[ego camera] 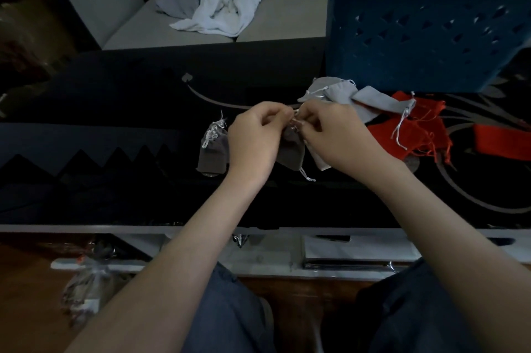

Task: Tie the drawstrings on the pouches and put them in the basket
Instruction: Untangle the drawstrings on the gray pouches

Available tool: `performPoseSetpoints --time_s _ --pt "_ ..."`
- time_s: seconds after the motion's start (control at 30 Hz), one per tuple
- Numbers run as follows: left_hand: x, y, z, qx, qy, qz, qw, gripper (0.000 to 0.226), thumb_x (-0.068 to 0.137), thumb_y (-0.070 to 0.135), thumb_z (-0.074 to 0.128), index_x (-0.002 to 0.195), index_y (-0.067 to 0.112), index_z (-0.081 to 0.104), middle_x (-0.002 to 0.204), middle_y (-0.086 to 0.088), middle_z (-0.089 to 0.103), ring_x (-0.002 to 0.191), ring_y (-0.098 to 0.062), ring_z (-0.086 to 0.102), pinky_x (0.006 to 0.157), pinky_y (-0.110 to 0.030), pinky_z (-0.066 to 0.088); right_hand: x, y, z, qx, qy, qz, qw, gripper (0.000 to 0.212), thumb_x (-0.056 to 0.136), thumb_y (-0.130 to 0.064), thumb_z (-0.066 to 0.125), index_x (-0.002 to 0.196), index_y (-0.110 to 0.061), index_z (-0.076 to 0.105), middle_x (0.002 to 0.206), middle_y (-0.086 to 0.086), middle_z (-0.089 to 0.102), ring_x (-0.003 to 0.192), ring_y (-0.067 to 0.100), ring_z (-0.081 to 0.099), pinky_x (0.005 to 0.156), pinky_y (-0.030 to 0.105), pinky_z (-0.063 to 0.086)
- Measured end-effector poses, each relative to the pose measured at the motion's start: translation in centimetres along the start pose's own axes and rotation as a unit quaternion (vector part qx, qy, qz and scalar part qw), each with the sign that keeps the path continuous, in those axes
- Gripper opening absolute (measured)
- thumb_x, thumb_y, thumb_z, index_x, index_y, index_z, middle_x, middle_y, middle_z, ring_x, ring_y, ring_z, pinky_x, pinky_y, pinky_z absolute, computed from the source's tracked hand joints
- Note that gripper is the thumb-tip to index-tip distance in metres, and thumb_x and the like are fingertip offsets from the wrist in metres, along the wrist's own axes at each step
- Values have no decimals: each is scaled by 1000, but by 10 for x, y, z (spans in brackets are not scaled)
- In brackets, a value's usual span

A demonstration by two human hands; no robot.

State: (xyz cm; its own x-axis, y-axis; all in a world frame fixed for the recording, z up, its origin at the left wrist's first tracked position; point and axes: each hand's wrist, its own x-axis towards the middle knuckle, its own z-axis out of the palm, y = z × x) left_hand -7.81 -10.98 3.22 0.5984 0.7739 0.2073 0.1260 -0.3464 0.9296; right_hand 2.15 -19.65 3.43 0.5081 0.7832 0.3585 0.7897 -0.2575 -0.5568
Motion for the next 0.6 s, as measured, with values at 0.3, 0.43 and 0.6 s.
performPoseSetpoints --time_s 0.3,0.43,0.6 --pt "1 3 0 -6 -8 23 1000 12 90 20 62 85 25 72 81 8 71 81 -3 65 82 -28 53 0 -4 -22 154 -62 94 982 16 93 -12 50 96 -10 66 81 2 65 69 8 57 62 25 47" --pt "0 1 2 -21 -27 27 999 12 91 19 61 91 16 72 81 6 71 79 -3 66 76 -23 52 -1 -4 -24 261 -92 151 949 28 95 -32 52 92 -10 68 80 5 64 69 11 59 61 29 47" --pt "0 1 4 -52 -25 29 998 10 90 14 62 88 17 71 82 4 71 79 -5 67 77 -24 54 0 -2 -17 213 -56 126 967 13 90 -18 63 86 -7 66 74 8 65 64 9 57 57 22 45"
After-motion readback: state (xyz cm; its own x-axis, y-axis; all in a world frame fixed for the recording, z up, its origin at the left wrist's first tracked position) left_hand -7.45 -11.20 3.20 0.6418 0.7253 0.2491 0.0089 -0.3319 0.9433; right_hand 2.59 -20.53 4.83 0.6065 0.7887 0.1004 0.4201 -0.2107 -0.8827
